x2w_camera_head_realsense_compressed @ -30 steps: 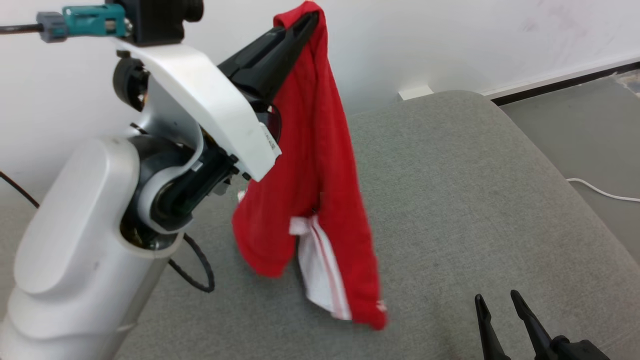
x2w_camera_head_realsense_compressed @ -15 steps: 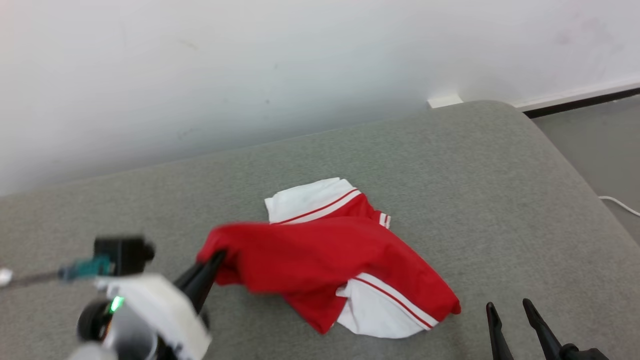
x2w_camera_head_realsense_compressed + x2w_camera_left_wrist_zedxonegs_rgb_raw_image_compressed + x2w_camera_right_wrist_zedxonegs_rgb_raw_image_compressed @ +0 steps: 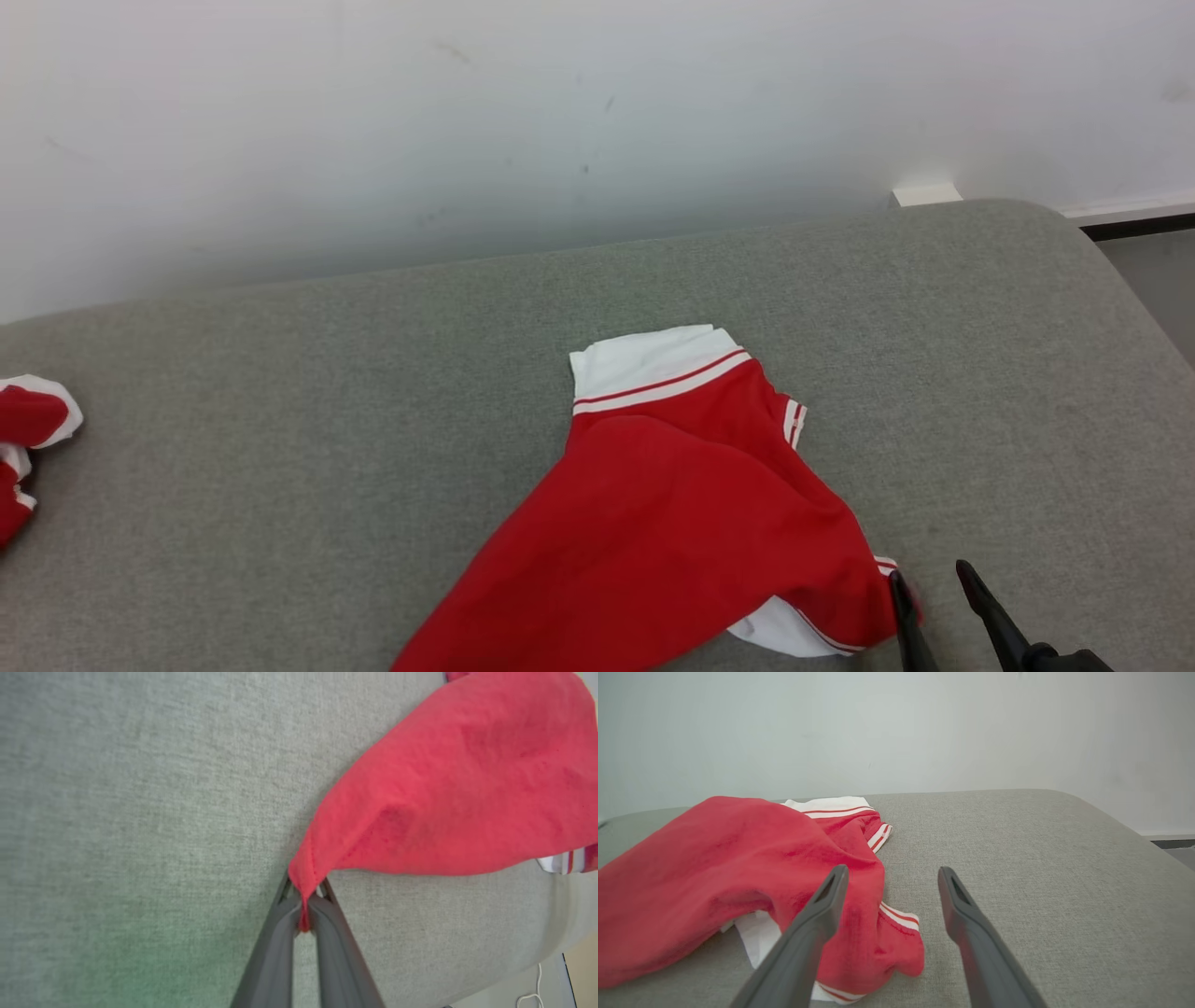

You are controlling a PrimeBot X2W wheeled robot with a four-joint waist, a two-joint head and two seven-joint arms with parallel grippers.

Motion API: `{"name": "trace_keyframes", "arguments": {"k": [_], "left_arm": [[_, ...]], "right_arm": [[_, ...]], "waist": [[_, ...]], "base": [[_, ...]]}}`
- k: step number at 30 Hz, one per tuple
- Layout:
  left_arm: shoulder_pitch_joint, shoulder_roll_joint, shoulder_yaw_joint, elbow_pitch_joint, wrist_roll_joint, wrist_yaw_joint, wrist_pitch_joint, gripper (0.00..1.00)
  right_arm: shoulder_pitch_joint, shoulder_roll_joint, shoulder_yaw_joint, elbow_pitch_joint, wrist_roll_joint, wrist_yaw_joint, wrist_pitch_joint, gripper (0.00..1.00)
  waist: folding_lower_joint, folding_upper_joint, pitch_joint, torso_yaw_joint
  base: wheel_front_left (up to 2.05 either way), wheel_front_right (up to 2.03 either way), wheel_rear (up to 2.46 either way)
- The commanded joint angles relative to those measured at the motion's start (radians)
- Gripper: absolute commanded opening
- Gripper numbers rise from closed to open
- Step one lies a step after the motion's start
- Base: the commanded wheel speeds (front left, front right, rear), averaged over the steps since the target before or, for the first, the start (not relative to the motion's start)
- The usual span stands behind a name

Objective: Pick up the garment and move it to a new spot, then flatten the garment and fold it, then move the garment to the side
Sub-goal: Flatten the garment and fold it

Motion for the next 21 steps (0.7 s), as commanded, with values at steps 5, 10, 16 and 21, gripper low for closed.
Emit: {"name": "trace_keyframes", "arguments": {"k": [5, 10, 16, 21], "left_arm": [[-0.023, -0.016, 0.035, 0.049, -0.019, -0.019, -0.061, 1.0], [0.055, 0.046, 0.073, -0.015, -0.02, 0.033, -0.047, 1.0], [0.159, 0.156, 0.174, -0.16, -0.002, 0.152, -0.048, 1.0], [0.063, 0.17, 0.169, -0.317, 0.05, 0.144, -0.075, 1.0]], "right_arm": [[-0.002, -0.002, -0.003, 0.007, -0.02, -0.003, 0.001, 1.0], [0.014, -0.002, -0.013, 0.0, -0.022, -0.003, 0.001, 1.0], [0.025, -0.002, -0.027, -0.028, -0.035, -0.003, 0.001, 1.0], [0.011, -0.002, -0.018, -0.044, -0.046, -0.003, 0.001, 1.0]], "waist": [[0.0, 0.0, -0.01, 0.009], [0.0, 0.0, -0.033, -0.002], [0.0, 0.0, -0.052, -0.026], [0.0, 0.0, -0.04, -0.06]], "base": [[0.0, 0.0, 0.0], [0.0, 0.0, 0.0], [0.0, 0.0, 0.0], [0.0, 0.0, 0.0]]}}
